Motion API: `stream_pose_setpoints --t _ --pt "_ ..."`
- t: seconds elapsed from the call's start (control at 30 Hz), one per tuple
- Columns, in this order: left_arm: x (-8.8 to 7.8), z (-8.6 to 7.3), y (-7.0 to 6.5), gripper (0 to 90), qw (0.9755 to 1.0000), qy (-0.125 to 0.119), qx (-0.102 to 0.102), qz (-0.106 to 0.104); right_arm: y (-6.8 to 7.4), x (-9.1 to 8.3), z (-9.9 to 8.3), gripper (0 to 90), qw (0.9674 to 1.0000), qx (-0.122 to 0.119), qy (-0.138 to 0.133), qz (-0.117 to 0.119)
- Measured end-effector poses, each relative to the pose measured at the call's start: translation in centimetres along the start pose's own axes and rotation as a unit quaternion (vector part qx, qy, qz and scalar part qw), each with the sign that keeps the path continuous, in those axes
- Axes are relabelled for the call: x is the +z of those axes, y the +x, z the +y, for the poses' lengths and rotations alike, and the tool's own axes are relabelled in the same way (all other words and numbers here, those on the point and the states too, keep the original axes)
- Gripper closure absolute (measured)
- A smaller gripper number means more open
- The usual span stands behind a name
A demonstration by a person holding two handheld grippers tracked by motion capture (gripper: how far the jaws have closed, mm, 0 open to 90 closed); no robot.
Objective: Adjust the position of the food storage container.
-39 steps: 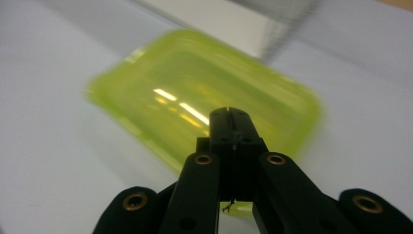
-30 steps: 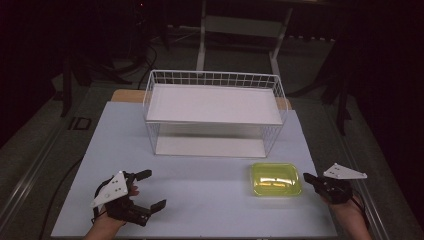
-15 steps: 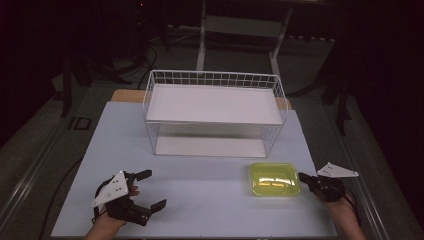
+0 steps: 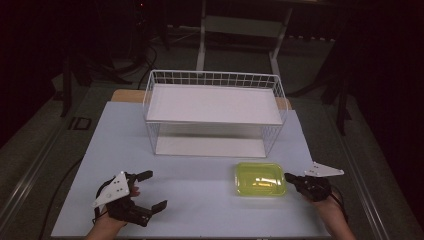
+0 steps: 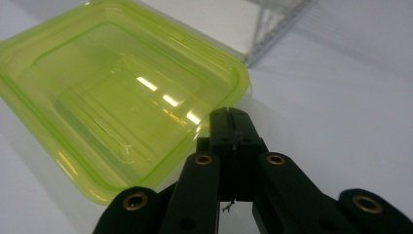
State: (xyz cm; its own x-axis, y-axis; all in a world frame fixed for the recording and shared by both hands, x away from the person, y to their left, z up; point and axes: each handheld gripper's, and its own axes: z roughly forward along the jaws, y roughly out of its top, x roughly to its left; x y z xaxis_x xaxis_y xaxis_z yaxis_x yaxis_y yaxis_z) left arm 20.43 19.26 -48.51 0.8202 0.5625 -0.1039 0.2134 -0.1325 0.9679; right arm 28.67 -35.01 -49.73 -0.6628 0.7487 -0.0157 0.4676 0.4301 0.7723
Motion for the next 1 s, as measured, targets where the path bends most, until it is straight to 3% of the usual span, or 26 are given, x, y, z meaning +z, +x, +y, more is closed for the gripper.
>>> stream_pose_setpoints --t 0.1,0.57,1.0 --pt "0.1 0.0 0.0 0.0 1.0 0.002 0.002 -0.001 1.0 0.9 0.8 90.0 0.9998 -0.011 0.001 0.018" --pt "0.0 -0.1 0.0 0.0 1.0 0.004 -0.002 0.001 3.5 3.4 3.0 90.0 0.9977 -0.029 0.007 0.06" --pt "0.0 -0.2 0.0 0.0 1.0 0.008 -0.002 0.003 5.8 5.1 4.6 90.0 0.9951 -0.051 0.011 0.084"
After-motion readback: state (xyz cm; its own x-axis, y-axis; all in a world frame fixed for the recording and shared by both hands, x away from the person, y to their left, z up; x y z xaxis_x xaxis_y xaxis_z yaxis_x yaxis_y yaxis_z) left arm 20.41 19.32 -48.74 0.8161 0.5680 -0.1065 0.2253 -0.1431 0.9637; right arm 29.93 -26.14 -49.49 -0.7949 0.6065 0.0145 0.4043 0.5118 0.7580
